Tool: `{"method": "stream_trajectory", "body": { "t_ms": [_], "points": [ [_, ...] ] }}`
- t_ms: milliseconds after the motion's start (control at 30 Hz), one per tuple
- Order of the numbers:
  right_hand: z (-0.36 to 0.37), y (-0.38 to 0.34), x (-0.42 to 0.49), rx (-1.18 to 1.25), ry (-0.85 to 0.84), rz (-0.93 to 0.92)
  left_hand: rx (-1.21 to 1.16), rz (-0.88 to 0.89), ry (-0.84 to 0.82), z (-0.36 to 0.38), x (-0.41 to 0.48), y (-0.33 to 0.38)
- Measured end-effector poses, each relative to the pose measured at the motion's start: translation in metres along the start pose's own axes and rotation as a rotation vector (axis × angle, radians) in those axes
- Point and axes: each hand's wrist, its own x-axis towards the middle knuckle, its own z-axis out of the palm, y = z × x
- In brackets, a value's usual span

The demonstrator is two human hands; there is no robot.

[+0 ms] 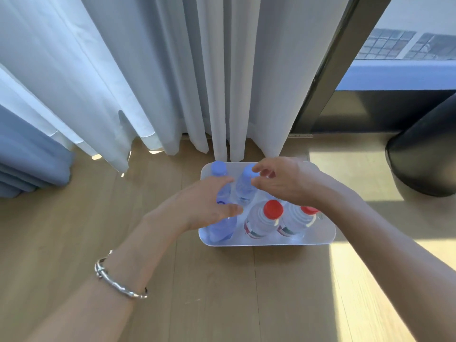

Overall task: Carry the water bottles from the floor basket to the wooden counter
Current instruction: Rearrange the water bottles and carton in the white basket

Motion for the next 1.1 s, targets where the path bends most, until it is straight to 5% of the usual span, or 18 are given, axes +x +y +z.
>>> {"method": "stream_trajectory", "body": {
  "t_ms": [533,833,1100],
  "points": [
    [0.011,-0.016,0.020,-0.102,-0.259,-0.180,-0.057,-0.083,0.158,0.032,0.008,-0.028],
    [0.027,-0.012,0.022,0.218,-0.325,-0.231,-0.194,0.062,0.526,-0.033,-0.013,-0.004],
    [0.031,-0.025,0.020,0.371,-0.185,-0.278,-0.445,0.111,0.693,-0.031,-0.007,0.006]
  ]
}}
